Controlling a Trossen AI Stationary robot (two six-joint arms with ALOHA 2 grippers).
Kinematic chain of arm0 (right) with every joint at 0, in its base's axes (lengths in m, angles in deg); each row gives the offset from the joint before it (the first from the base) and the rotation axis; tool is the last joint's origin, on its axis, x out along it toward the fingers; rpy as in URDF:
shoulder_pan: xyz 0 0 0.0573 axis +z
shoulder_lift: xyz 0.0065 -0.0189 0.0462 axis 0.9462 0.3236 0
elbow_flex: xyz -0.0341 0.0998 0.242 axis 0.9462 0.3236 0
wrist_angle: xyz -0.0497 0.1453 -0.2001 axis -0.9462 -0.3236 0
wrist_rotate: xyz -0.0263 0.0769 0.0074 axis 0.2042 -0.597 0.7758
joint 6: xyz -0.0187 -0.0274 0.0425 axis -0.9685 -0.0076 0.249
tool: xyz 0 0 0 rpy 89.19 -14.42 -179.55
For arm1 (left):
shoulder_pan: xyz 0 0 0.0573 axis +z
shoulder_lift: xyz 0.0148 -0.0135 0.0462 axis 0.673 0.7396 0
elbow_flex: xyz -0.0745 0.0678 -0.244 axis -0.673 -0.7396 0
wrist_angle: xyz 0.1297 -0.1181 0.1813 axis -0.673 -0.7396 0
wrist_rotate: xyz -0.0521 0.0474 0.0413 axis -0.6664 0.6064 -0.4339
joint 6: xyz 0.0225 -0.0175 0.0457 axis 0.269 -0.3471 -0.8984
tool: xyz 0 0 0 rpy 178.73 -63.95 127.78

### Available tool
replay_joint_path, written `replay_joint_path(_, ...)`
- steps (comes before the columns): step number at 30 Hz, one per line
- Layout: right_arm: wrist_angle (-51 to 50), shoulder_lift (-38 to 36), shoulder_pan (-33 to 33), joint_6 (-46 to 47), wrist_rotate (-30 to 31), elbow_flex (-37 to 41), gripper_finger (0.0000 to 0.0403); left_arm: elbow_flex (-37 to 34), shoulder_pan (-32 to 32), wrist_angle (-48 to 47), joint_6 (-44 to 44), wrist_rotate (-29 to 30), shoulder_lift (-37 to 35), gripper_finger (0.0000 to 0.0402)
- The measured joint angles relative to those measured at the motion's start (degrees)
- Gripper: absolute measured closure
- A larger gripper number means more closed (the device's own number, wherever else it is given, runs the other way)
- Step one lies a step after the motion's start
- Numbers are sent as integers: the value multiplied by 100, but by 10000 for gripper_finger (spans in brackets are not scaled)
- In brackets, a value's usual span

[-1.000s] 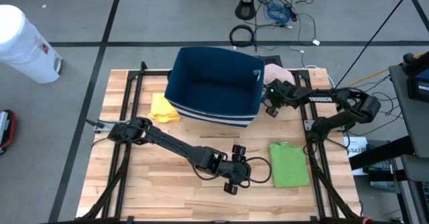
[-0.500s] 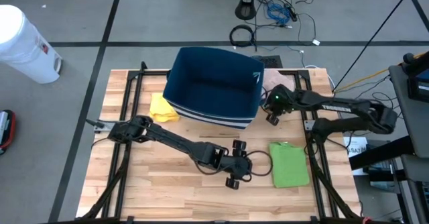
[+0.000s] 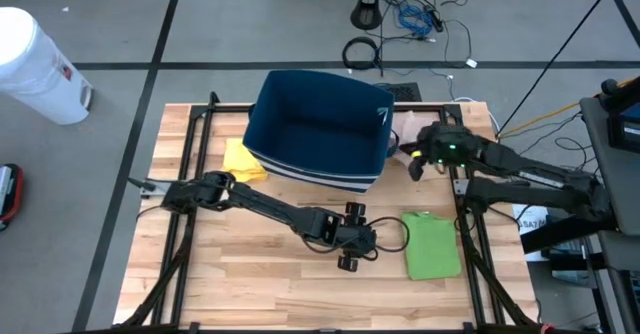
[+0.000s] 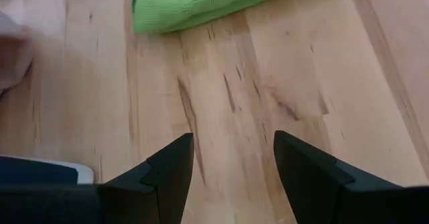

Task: Fold towel
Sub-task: Fold the light pink towel

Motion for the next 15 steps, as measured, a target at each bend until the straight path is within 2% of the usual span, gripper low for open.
replay_joint_path(3,277,-539,73,-49,28,-2,403,0,2,73,-143,53,0,188)
replay_joint_path(8,847,-1288,267,-251,25,-7,403,0,55,121,-427,605,0,188)
replay_joint_path(12,1378,-1746,482,-501,-10,-7,403,0,223,83,-380,627,0,188)
replay_joint_path(15,1783,-1997,666,-685,-394,-7,403,0,338,88,-332,720,0,188)
